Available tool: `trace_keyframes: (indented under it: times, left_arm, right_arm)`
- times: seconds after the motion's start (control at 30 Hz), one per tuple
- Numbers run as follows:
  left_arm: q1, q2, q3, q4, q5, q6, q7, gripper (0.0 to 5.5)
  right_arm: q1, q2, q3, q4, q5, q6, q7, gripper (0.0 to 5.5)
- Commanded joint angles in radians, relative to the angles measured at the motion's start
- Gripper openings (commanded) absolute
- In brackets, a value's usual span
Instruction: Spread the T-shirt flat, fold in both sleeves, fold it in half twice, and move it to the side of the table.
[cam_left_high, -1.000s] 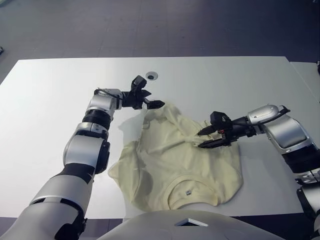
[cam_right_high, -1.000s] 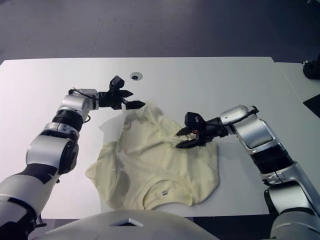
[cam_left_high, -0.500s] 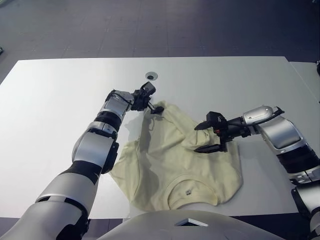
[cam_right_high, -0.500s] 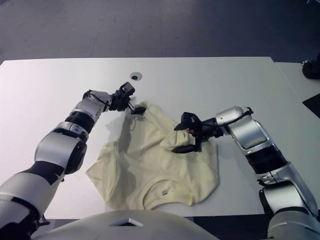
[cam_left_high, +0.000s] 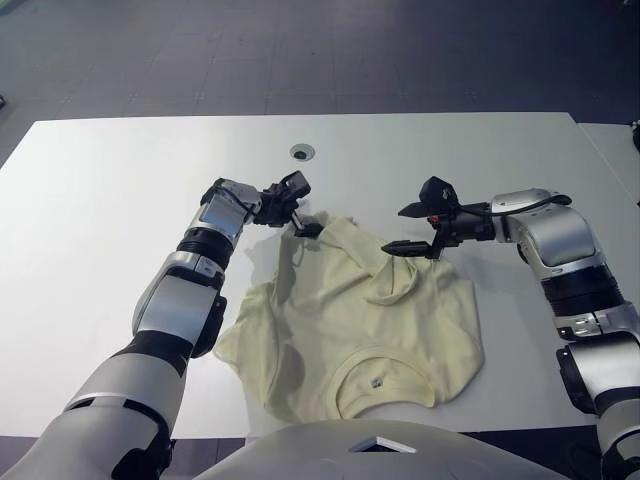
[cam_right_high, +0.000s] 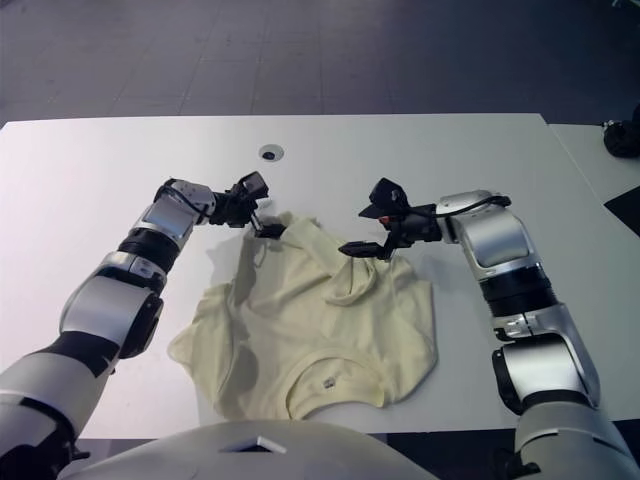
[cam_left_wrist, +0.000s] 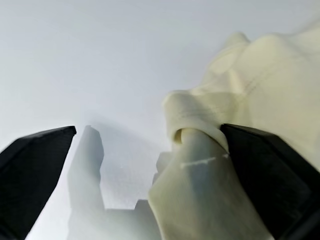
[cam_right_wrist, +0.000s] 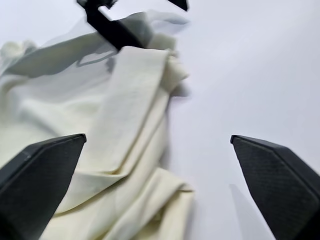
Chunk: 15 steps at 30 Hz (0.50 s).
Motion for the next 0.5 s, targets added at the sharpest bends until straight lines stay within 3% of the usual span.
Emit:
trace_keyframes:
  times: [0.03, 0.27, 0.4, 0.5]
  left_arm:
    - [0.037, 0.005, 0.06, -0.037, -0.065, 0.109, -0.036, 5.4]
    - [-0.088, -0.01, 0.178, 0.014, -0.168, 0.212, -0.008, 5.4]
    - [-0.117, -0.036, 0.161, 0.086, -0.14, 0.175, 0.031, 5.4]
    - [-0.116, -0.059, 0.13, 0.12, -0.109, 0.155, 0.029, 4.92]
  right_arm:
    - [-0.033, 0.031, -0.033, 0.026, -0.002, 0.025, -0.057, 5.37]
    - [-0.008, 0.051, -0.043, 0.017, 0.007, 0.033, -0.088, 5.37]
    - [-0.001, 0.055, -0.054, 0.021, 0.008, 0.035, -0.102, 5.37]
    - [-0.004, 0.064, -0.054, 0.028, 0.008, 0.033, -0.112, 5.4]
